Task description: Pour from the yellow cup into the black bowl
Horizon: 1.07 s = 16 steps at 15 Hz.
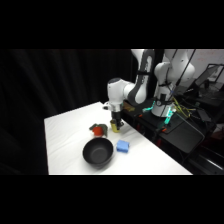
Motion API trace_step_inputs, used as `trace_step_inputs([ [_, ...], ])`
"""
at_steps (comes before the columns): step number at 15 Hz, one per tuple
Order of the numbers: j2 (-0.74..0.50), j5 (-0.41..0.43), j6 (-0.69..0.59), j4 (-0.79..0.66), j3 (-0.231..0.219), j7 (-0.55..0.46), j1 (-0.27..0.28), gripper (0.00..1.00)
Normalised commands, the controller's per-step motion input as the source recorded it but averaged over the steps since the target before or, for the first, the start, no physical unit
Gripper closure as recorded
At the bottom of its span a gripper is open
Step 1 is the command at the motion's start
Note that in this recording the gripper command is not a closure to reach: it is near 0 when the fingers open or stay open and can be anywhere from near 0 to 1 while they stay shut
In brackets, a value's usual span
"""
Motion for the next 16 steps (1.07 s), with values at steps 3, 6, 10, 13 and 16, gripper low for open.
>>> trace_step_inputs([
  [3, -0.18, 0.036, 0.18, -0.16, 0.097, 0.07, -0.097, 0.00],
  [6, -0.23, 0.026, 0.14, -0.17, 0.085, 0.07, -0.078, 0.00],
  [10, -0.41, -0.205, -0.16, -0.17, -0.111, 0.25, 0.051, 0.00],
  [13, -0.82, -0.325, -0.51, -0.20, -0.183, 0.33, 0.087, 0.00],
  [16, -0.94, -0.276, -0.66, -0.15, -0.063, 0.34, 0.012, 0.00],
])
